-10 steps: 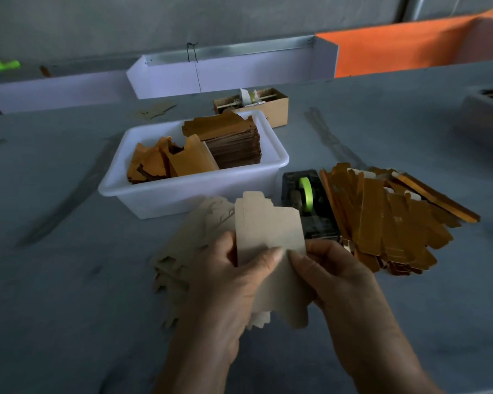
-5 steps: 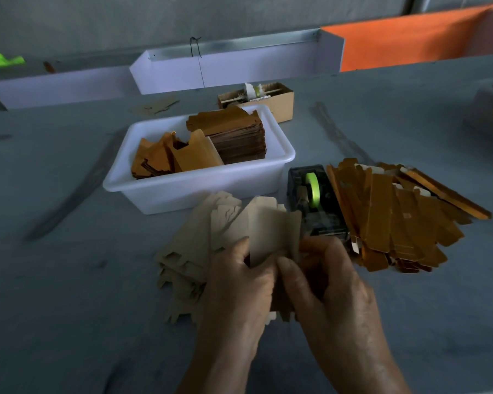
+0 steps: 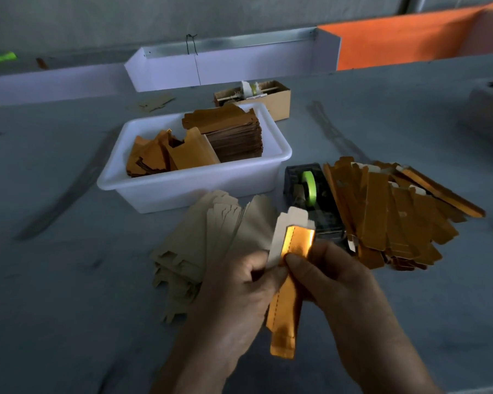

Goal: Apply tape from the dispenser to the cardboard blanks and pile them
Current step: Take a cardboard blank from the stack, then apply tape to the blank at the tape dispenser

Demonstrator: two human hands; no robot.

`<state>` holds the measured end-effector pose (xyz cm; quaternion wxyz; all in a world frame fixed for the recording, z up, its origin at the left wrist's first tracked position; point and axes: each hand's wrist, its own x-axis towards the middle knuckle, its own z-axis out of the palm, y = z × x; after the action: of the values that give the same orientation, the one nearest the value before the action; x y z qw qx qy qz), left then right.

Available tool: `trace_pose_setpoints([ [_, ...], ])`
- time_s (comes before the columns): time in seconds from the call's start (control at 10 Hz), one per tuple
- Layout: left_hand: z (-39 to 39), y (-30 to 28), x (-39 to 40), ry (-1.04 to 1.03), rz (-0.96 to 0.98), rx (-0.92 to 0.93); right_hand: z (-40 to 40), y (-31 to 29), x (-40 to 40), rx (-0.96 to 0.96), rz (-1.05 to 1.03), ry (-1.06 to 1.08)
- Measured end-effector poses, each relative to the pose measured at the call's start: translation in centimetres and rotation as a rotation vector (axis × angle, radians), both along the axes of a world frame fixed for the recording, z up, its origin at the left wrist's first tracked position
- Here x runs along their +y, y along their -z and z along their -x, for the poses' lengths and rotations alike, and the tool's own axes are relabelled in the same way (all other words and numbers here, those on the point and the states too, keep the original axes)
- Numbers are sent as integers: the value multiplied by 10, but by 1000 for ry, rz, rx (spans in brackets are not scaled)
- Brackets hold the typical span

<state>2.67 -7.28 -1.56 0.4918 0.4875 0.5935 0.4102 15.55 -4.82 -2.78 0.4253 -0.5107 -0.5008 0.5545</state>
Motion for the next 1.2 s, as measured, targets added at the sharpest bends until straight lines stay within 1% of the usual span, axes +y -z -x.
trace_pose_setpoints([
  [0.1,-3,6,2,-141,-9,21,-1,2,0,120,90,-6],
  [0.2,-6,14,2,-290,-92,64,1,6,2,133,89,49],
  [0.3,-12,17,2,-342,-170,97,2,9,3,122,78,84],
  [0.4,-17,24,1,-361,-298,303,5,11,2,107,42,119],
  [0.5,-28,26,1,-336,-526,732,8,7,2,153,38,141],
  [0.6,-44,19,-2,-331,-455,612,7,1,-1,183,25,124],
  [0.7,-49,17,3,-304,-462,660,4,-1,0,156,13,115],
  [0.8,-43,19,-5,-218,-463,771,3,-1,3,154,29,153],
  [0.9,-33,13,-6,-341,-268,392,1,-2,6,162,-2,159],
  [1.0,-25,8,-4,-328,-81,161,2,-3,6,178,-34,147],
  [1.1,-17,6,-1,-314,44,-53,1,-1,6,123,-29,115],
  [1.2,-13,3,0,-280,102,-157,-5,-8,8,-10,-97,77],
])
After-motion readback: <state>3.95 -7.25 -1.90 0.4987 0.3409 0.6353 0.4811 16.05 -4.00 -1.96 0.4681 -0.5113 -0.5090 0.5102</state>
